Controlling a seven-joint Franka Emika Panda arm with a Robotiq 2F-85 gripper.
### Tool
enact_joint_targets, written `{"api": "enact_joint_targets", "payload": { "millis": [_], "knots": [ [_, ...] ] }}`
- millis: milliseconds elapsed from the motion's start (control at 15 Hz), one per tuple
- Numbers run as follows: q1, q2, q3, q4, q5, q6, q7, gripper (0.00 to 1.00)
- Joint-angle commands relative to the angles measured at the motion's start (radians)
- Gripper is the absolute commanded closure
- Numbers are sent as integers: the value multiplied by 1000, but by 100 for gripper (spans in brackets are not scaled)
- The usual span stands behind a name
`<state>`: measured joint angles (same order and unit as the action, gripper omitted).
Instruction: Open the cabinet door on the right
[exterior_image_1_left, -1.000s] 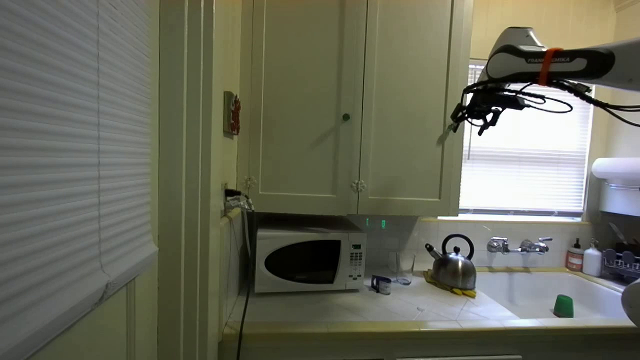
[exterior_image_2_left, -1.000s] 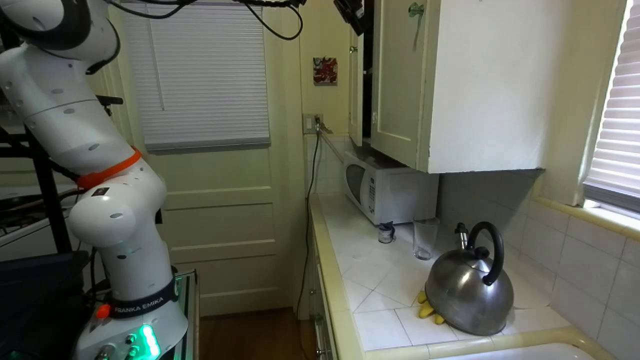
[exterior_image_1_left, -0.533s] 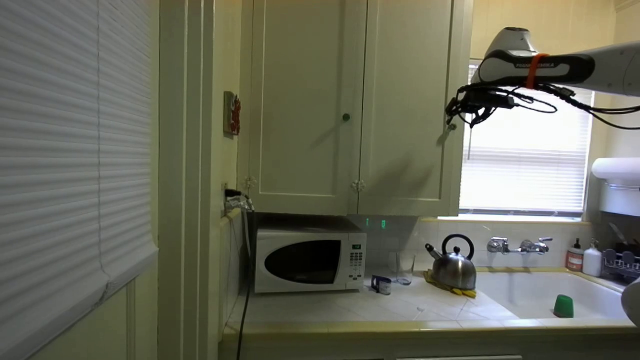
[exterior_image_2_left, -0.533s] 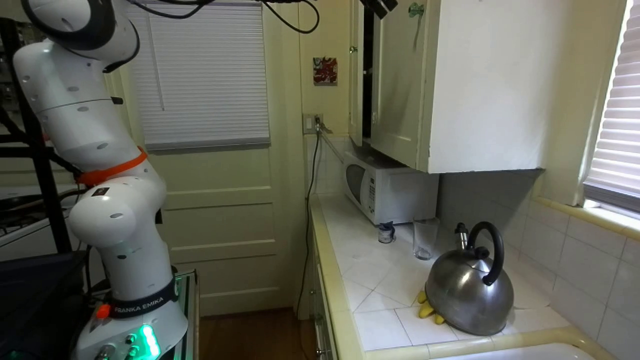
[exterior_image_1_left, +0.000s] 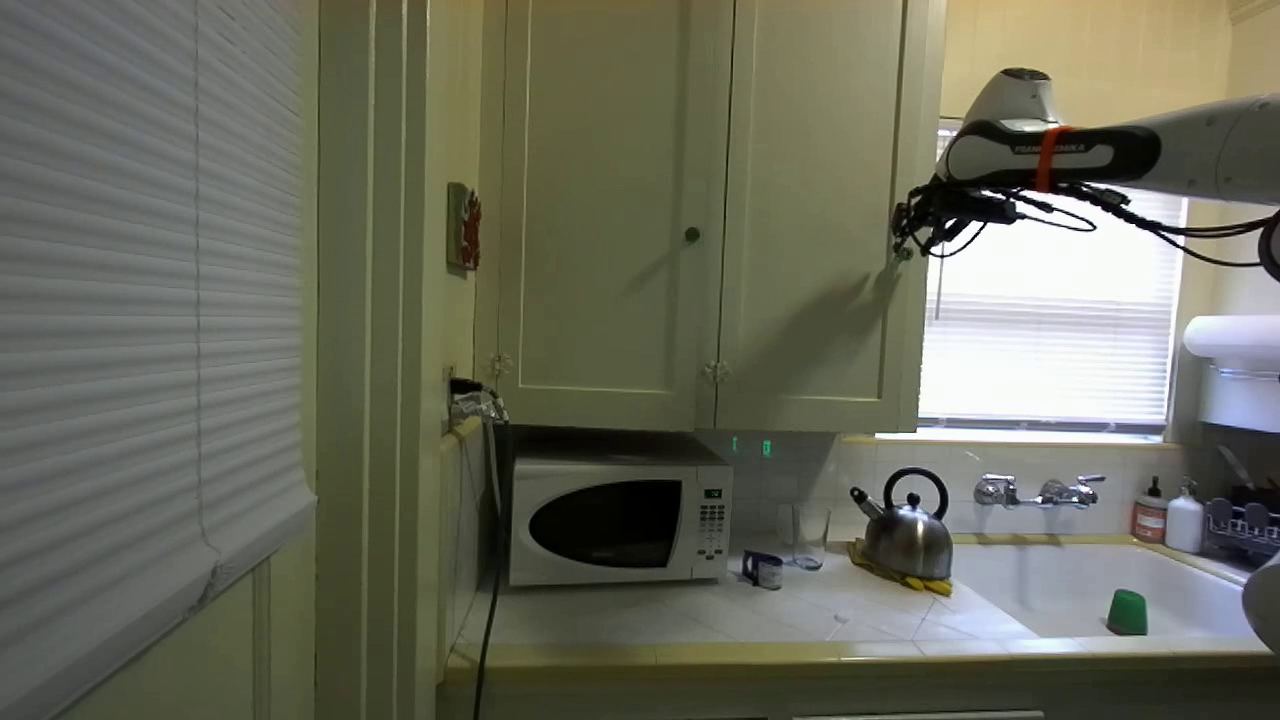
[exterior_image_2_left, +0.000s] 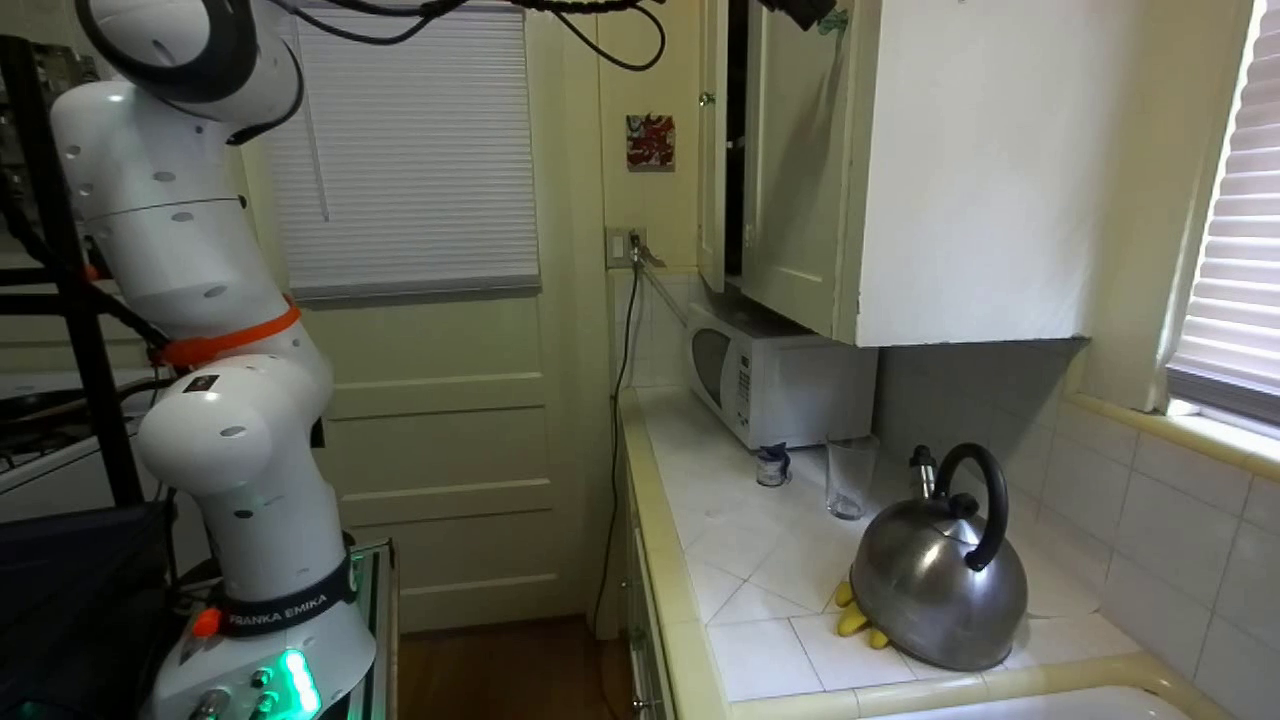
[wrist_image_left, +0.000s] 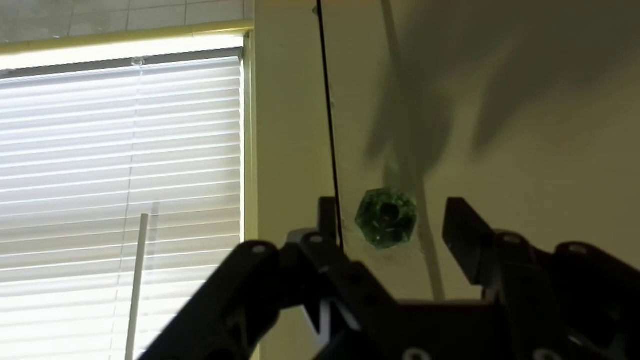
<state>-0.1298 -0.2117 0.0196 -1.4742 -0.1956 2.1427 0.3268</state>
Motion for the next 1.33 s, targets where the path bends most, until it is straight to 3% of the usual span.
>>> {"api": "enact_joint_targets", "payload": {
  "millis": [0, 67, 200, 333, 400, 533, 600, 667, 1000, 1267],
  "knots": [
    [9, 25, -10, 19, -23, 30, -11, 56],
    [-3, 21, 0, 10, -22, 41, -14, 64],
    [-3, 22, -1, 6, -24, 52, -16, 57],
    [-3, 22, -1, 4, -26, 53, -16, 64],
    [-3, 21, 0, 1, -28, 51, -17, 63],
    [-3, 19, 0, -2, -31, 45, -19, 71],
    [-2, 18, 0, -2, -27, 38, -20, 91],
    [1, 15, 0, -3, -18, 25, -22, 91],
    [34, -42, 16, 21, -1, -169, 5, 91],
    [39, -72, 61, 88, 3, -402, 149, 91]
  ]
}}
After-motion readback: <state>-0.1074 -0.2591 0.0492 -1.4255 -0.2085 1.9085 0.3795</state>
